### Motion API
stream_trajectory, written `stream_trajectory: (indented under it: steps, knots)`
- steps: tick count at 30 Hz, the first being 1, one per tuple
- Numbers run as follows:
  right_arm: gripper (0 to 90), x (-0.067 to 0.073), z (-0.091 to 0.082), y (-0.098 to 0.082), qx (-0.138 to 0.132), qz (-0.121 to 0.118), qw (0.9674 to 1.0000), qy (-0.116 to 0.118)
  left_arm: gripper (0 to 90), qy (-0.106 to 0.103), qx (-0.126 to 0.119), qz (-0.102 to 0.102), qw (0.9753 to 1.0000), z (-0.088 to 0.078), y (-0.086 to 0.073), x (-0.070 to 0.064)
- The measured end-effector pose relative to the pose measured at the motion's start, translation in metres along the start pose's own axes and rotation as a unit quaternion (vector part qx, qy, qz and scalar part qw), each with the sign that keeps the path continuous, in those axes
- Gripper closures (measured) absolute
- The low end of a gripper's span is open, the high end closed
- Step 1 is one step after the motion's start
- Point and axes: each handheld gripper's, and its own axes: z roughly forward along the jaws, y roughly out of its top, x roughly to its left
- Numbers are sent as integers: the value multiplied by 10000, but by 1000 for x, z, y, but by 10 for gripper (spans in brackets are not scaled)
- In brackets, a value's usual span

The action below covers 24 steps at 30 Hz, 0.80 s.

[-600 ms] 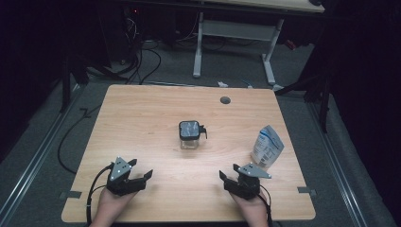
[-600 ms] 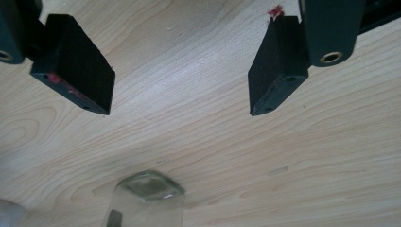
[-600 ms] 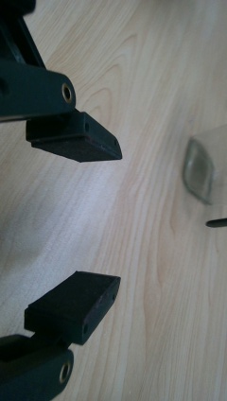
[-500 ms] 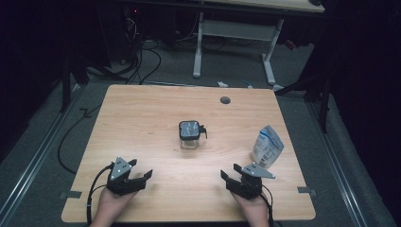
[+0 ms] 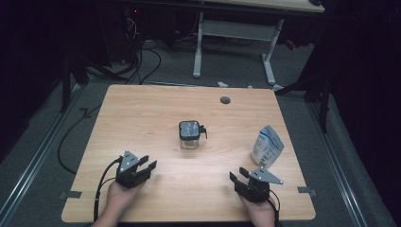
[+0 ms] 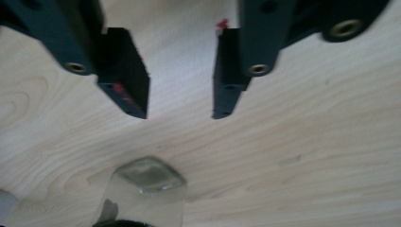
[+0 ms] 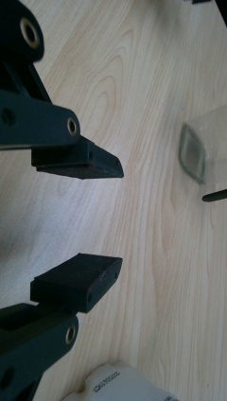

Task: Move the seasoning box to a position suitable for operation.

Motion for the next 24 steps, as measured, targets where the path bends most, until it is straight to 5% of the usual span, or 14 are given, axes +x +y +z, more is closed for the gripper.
stream_trajectory:
  steps: [6, 11, 15, 24]
  knots:
    - [585, 0, -6, -1, -5, -57, 10000, -29, 883, 157, 104, 91, 9998, 54, 34, -2]
    - [599, 0, -8, -1, -52, -94, 9999, -1, 900, 177, 168, 158, 9996, 84, 53, -9]
    - [588, -1, -8, -1, -43, -88, 9999, 28, 900, 131, 128, 52, 9998, 92, 55, -12]
    - [565, 1, -5, -1, -11, -192, 9998, 8, 900, 69, 101, 189, 9997, 91, 55, -25]
